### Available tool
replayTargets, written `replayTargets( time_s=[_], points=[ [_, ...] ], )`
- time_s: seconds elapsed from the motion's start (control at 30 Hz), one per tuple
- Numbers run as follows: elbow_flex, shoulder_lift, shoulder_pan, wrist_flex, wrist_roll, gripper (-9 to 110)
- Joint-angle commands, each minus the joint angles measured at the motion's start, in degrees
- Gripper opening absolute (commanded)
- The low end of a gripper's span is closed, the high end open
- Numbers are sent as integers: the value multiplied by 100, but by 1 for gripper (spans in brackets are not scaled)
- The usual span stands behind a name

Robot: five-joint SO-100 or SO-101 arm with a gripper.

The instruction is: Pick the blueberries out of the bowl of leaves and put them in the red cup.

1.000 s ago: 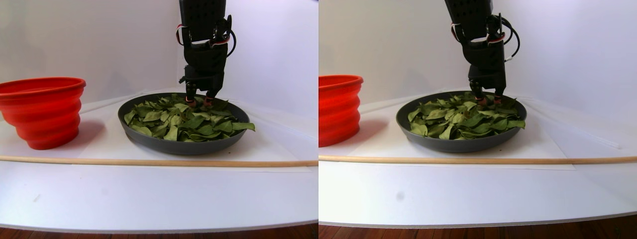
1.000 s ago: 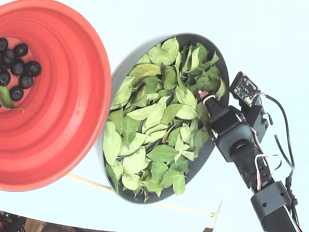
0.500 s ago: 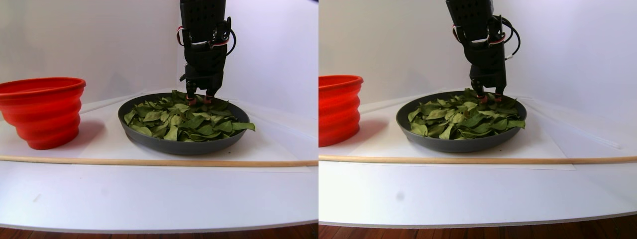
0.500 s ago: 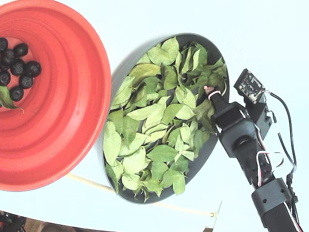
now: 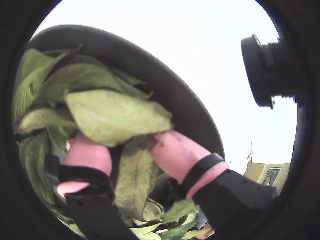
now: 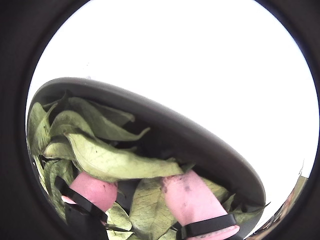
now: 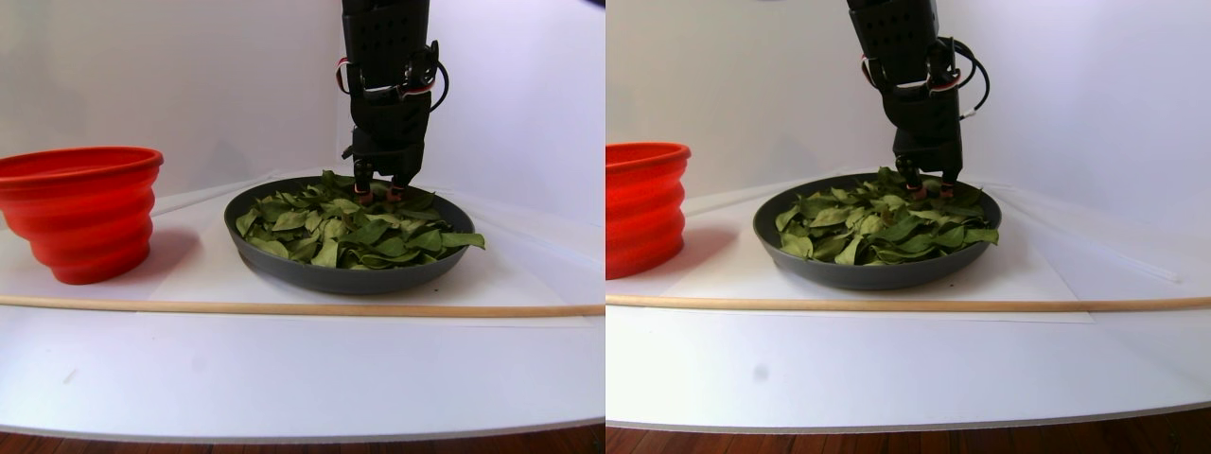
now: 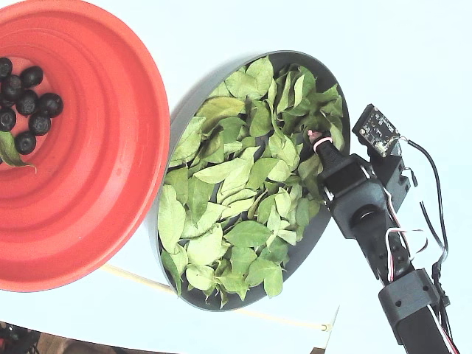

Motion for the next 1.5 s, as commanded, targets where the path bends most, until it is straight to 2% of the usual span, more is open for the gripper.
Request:
replayTargets(
  time_s=[0.0,0.73,1.47],
  points=[
    [-369,149,44,-123,53,17],
    [-88,-79,0,-721,62,17],
    [158,114,-53,-817,97,11]
  ],
)
